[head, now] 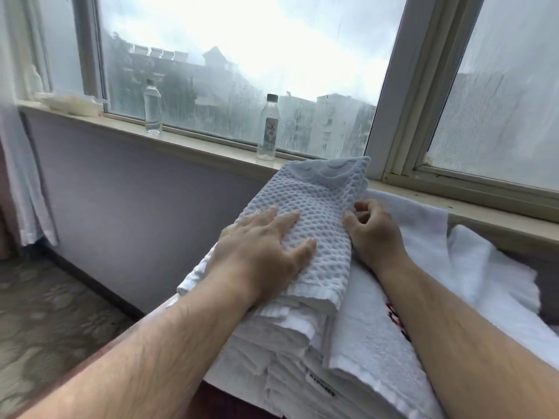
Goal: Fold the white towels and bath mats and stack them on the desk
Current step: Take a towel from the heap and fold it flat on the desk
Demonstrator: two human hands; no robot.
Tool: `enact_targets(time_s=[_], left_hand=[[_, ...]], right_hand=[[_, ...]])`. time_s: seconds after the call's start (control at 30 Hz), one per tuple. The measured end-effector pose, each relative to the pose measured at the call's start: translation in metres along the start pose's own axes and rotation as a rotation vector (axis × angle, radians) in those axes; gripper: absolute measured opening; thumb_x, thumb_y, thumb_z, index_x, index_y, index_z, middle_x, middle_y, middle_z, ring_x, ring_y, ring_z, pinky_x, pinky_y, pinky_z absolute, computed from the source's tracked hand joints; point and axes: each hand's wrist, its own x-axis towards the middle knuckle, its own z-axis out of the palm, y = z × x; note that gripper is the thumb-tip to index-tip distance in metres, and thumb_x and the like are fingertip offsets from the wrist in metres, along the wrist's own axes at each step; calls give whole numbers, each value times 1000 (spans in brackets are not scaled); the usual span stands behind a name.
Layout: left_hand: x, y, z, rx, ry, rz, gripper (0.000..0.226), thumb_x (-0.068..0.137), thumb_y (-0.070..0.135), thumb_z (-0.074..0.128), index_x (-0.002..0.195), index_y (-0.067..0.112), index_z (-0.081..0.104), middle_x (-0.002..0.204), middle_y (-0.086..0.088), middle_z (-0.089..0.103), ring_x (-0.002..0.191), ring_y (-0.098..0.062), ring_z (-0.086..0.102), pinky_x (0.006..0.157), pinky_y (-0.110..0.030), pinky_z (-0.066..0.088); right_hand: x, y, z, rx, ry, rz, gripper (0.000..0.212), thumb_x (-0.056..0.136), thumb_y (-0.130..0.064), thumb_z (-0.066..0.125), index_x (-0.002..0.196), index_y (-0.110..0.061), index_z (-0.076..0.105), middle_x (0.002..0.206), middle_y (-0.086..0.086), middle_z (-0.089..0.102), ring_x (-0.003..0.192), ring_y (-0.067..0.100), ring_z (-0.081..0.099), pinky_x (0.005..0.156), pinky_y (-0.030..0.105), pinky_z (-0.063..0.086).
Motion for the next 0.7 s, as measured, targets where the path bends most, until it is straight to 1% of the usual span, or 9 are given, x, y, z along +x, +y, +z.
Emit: enact_targets(time_s=[0.13, 0.2, 0.27, 0.37, 0.47, 0.53, 0.6, 0.63, 0.7], left_hand=[[-6, -1, 1, -30, 65, -13, 67, 88, 77, 33, 150, 50, 33, 163, 16, 26, 150, -6, 18, 121, -31, 13], [-12, 0, 1, 4, 31, -7, 68, 91, 76, 27, 153, 49, 26, 165, 15, 19, 152, -6, 12, 121, -31, 9], [-19, -1, 1, 32, 13, -1, 67, 95, 72, 21, 156, 47, 17, 167, 14, 11, 153, -5, 5, 122, -29, 3], [-45, -4, 2, 50, -24, -39, 63, 99, 64, 16, 158, 46, 4, 168, 13, -2, 154, -7, -3, 122, -30, -3], [-66, 3, -4, 44, -84, -57, 61, 102, 58, 16, 159, 43, -2, 168, 12, -12, 153, -9, -12, 124, -34, -7], [-75, 10, -9, 61, -119, -43, 62, 103, 58, 18, 160, 38, 2, 168, 8, -10, 153, -10, -12, 124, -36, -6], [-94, 25, -18, 38, -132, -4, 62, 103, 59, 20, 160, 36, 11, 169, 7, 0, 154, -11, -5, 125, -38, -1], [-104, 34, -22, 11, -132, 19, 62, 103, 60, 23, 159, 36, 16, 169, 8, 7, 154, -9, 0, 125, -38, 2], [-121, 54, -27, -54, -121, 74, 61, 102, 59, 29, 158, 35, 24, 166, 11, 20, 153, -7, 11, 124, -35, 8]], right_hand=[[-5, -8, 5, -106, -125, 1, 24, 102, -33, 50, 119, -16, 50, 111, 6, 65, 96, 23, 59, 76, 29, 38], [-13, -14, -1, -124, -238, 17, 36, 106, -34, 40, 134, -13, 46, 131, 13, 62, 116, 32, 59, 88, 33, 43], [-25, -23, -11, -130, -363, 17, 51, 106, -35, 38, 152, -11, 34, 148, 12, 51, 131, 29, 50, 106, 32, 38], [-57, -32, -30, -83, -476, 11, 51, 104, -33, 41, 152, -18, 37, 153, 4, 48, 136, 22, 46, 115, 31, 32], [-89, -41, -52, -130, -487, -37, 43, 103, -30, 43, 146, -29, 49, 147, -8, 54, 131, 14, 50, 103, 19, 33], [-108, -44, -65, -219, -510, -95, 38, 102, -24, 46, 137, -25, 60, 139, -6, 61, 127, 15, 54, 94, 19, 36], [-135, -48, -83, -221, -510, -91, 32, 101, -23, 48, 125, -14, 68, 129, -3, 67, 122, 17, 58, 96, 23, 41], [-149, -49, -93, -199, -504, -78, 31, 101, -25, 51, 122, -11, 70, 125, -5, 68, 119, 14, 60, 95, 20, 42], [-169, -50, -119, -162, -481, -55, 29, 100, -30, 55, 114, -11, 73, 117, -6, 72, 106, 3, 63, 82, 7, 41]])
